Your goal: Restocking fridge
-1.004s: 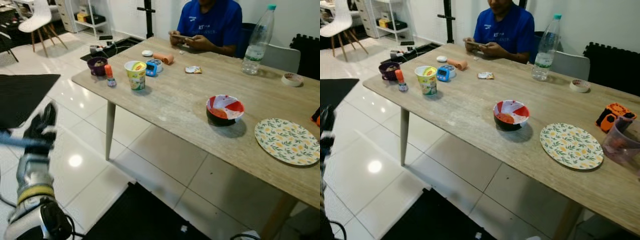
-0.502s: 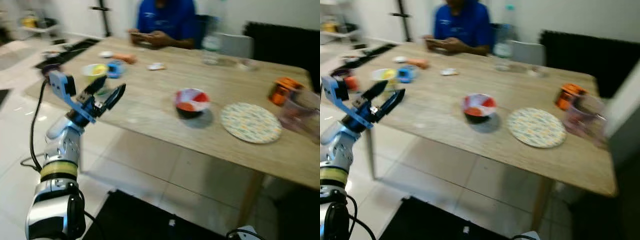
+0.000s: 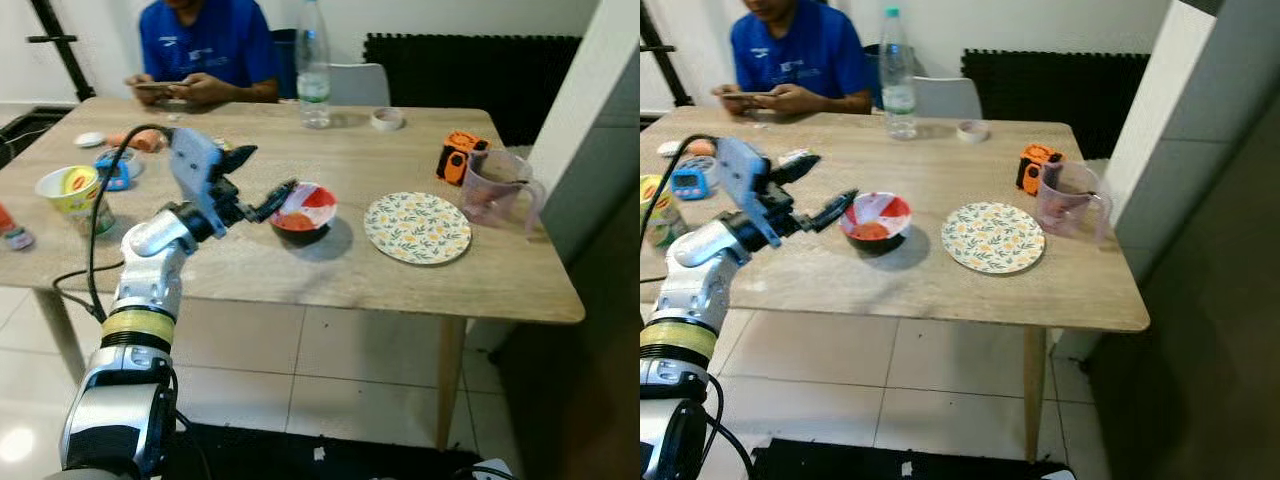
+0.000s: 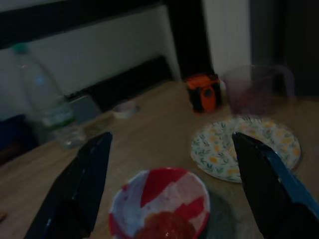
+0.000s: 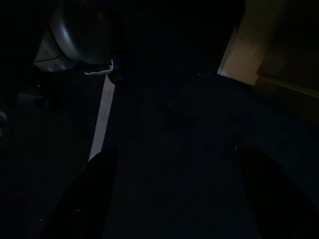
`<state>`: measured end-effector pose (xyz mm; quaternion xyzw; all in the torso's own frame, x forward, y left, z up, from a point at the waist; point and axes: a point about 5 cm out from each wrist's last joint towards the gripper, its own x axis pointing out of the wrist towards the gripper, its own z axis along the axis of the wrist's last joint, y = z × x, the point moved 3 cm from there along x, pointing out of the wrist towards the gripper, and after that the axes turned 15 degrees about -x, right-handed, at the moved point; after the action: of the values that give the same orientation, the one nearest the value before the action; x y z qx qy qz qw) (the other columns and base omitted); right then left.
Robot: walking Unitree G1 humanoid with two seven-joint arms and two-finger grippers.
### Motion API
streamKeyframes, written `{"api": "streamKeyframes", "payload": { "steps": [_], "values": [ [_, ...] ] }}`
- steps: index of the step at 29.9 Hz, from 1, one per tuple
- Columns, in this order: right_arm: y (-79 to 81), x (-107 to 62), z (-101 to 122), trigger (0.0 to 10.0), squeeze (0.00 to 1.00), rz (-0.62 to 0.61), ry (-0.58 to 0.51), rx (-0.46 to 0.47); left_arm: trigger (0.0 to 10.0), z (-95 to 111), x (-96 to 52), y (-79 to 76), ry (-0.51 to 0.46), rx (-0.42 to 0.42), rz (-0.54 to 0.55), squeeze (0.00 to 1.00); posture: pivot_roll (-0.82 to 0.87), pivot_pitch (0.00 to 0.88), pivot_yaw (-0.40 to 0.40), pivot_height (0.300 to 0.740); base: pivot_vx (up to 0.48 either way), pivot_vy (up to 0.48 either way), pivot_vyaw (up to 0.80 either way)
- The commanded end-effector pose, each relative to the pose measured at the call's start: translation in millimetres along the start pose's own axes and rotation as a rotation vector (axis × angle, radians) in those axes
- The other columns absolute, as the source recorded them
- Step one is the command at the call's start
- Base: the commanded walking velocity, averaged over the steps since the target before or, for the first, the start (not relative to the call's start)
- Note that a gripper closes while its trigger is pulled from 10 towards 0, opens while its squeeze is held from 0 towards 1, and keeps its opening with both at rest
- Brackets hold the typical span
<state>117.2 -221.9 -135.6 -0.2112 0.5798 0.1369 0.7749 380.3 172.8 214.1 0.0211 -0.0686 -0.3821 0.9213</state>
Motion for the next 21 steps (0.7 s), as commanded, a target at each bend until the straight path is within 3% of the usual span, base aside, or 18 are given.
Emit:
{"api": "streamKeyframes", "payload": {
  "steps": [1,10,13,19,21],
  "values": [
    [0.4,0.0,-0.5,10.0,0.00,0.001,0.001,0.004,10.0,3.5,-0.4,4.7,0.038,0.061,0.006,0.00,0.00,0.000,0.020,0.740,0.000,0.000,-0.77],
    [0.7,0.0,-0.6,10.0,0.00,0.002,0.001,0.003,10.0,-11.5,-0.7,11.5,0.177,0.175,0.055,0.00,0.00,0.000,0.024,0.740,0.000,0.000,-0.77],
    [1.7,0.1,-0.5,10.0,0.00,0.005,0.000,-0.003,10.0,-27.7,-6.4,19.5,0.299,0.249,0.107,0.00,0.00,0.000,0.023,0.740,0.000,0.000,-0.78],
    [1.8,0.2,-0.1,10.0,0.00,0.004,-0.002,-0.001,10.0,-30.2,-8.6,22.8,0.347,0.302,0.118,0.00,0.00,0.000,0.024,0.740,0.000,0.000,-0.78],
    [1.1,0.2,0.8,10.0,0.00,-0.001,-0.009,0.010,10.0,-30.2,-8.4,23.7,0.371,0.337,0.112,0.00,0.00,0.000,0.024,0.740,0.000,0.000,0.00]
  ]
}}
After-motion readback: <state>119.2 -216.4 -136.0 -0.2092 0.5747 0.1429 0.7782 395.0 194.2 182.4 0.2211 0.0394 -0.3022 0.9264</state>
